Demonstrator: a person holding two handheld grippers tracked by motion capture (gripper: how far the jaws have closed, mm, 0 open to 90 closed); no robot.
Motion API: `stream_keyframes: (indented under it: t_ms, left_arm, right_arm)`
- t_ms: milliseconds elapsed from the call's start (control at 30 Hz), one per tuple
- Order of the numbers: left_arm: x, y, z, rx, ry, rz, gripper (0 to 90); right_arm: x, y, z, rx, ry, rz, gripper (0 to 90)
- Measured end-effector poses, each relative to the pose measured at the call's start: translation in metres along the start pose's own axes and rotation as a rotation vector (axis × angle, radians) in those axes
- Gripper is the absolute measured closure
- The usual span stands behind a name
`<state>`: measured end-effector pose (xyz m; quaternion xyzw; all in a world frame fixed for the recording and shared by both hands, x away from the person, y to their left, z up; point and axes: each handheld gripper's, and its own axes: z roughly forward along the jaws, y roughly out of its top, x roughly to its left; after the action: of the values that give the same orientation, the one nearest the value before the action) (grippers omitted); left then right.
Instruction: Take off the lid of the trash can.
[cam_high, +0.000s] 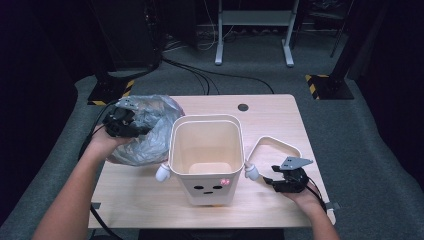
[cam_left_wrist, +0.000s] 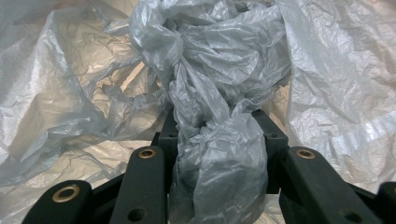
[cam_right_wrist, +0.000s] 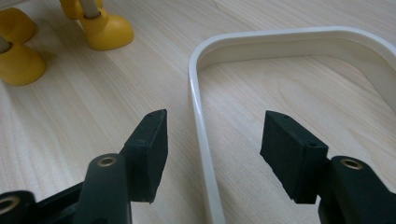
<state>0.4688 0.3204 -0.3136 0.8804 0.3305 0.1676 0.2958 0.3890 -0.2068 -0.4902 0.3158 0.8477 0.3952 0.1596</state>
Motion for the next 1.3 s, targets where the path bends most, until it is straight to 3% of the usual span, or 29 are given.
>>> stream_keyframes:
  t_ms: [233, 433, 833, 1033, 1300]
  left_arm:
    - [0.003, 0.02, -0.028, -0.019, 0.024, 0.024, 63.6]
    - [0.003, 0.032, -0.049, -0.062, -0.005, 0.017, 63.7]
    - [0.0, 0.057, -0.079, -0.08, 0.005, 0.056, 64.0]
    - [-0.004, 0.068, -0.098, -0.118, -0.017, 0.072, 64.1]
    - [-0.013, 0.079, -0.119, -0.107, -0.013, 0.115, 64.2]
  right_arm:
    - [0.0, 0.0, 0.0, -0.001, 0.001, 0.0, 40.0]
    - [0.0, 0.0, 0.0, -0.003, 0.002, 0.002, 40.1]
    - [0.001, 0.0, 0.0, -0.002, 0.004, 0.002, 40.1]
    - [0.0, 0.0, 0.0, -0.003, 0.004, 0.003, 40.1]
    - [0.001, 0.0, 0.0, -0.003, 0.004, 0.003, 40.1]
